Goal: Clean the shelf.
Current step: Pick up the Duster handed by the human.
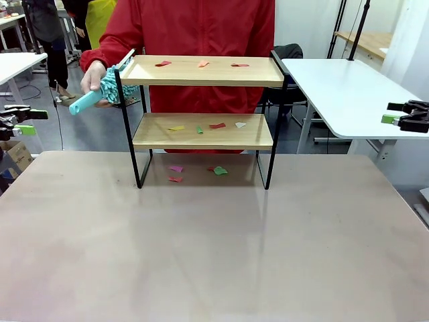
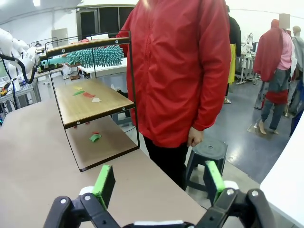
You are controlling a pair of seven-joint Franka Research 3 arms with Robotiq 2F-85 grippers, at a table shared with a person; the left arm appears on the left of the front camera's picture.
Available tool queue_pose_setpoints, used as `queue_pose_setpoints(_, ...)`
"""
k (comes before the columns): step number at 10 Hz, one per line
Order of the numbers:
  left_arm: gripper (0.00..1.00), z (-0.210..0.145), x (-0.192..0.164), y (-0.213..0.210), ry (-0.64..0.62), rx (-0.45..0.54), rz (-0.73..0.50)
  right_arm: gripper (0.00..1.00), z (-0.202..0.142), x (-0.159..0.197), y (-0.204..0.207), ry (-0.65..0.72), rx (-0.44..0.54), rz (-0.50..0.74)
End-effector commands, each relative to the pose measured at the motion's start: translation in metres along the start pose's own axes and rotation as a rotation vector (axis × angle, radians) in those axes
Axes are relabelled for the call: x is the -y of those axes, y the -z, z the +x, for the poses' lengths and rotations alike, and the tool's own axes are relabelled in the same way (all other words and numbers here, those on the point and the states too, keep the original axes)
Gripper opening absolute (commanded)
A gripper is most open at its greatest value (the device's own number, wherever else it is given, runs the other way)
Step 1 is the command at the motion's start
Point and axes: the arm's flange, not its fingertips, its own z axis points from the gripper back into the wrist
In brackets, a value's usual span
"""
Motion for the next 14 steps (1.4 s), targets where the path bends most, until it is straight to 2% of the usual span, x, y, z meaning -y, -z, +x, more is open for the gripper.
queue_pose_setpoints(1, 1.0, 0.06, 0.019, -0.002, -0.038, -0.116, 0.081, 1.0, 0.008, -0.003, 0.005, 0.014, -0.006, -0.015)
queue_pose_setpoints(2, 1.0, 0.093, 0.026, 0.0, -0.055, -0.208, 0.176, 1.0, 0.008, -0.003, 0.005, 0.014, -0.006, -0.015)
queue_pose_setpoints(5, 1.0, 0.174, 0.058, 0.037, -0.058, -0.389, 0.236, 1.0, 0.008, -0.003, 0.005, 0.014, -0.006, -0.015)
queue_pose_setpoints(6, 1.0, 0.195, 0.071, 0.057, -0.138, -0.475, 0.302, 1.0, 0.008, -0.003, 0.005, 0.014, -0.006, -0.015)
queue_pose_setpoints(7, 1.0, 0.212, 0.084, 0.078, -0.175, -0.509, 0.382, 1.0, 0.008, -0.003, 0.005, 0.014, -0.006, -0.015)
queue_pose_setpoints(8, 1.0, 0.223, 0.096, 0.104, -0.209, -0.529, 0.477, 1.0, 0.008, -0.003, 0.005, 0.014, -0.006, -0.015)
queue_pose_setpoints(9, 1.0, 0.229, 0.101, 0.125, -0.275, -0.559, 0.622, 1.0, 0.008, -0.003, 0.005, 0.014, -0.006, -0.015)
queue_pose_setpoints(10, 1.0, 0.233, 0.103, 0.148, -0.322, -0.604, 0.691, 1.0, 0.008, -0.003, 0.005, 0.014, -0.006, -0.015)
queue_pose_setpoints(13, 1.0, 0.232, 0.094, 0.188, -0.387, -0.726, 0.701, 1.0, 0.008, -0.003, 0.005, 0.014, -0.006, -0.015)
queue_pose_setpoints(14, 1.0, 0.229, 0.091, 0.186, -0.363, -0.729, 0.599, 1.0, 0.008, -0.003, 0.005, 0.014, -0.006, -0.015)
